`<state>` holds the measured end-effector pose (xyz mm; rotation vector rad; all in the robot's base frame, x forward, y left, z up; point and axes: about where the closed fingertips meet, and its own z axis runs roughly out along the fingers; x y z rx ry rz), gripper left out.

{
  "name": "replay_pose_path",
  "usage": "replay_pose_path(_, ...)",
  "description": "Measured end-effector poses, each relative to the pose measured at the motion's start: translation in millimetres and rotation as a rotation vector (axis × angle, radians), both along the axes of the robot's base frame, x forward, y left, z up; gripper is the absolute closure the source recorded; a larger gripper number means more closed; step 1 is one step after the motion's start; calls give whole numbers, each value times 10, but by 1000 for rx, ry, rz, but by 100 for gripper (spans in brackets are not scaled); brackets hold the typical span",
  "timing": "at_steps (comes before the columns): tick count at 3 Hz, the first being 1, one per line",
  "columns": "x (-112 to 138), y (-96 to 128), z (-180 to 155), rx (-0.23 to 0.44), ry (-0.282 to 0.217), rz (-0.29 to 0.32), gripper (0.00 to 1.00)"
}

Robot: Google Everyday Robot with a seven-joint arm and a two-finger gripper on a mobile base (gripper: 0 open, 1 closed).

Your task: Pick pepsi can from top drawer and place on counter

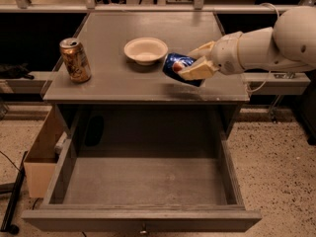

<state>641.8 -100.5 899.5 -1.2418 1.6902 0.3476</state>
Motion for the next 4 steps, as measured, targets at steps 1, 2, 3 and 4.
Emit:
replay_pose_path(1,211,-83,-60,-37,1,16,100)
replay_pose_path(2,358,-161,-189,-71,5,30,100)
replay_pose_path(3,389,-201,-257,-78,9,33,100)
replay_pose_path(4,389,-201,-257,-78,9,33,81)
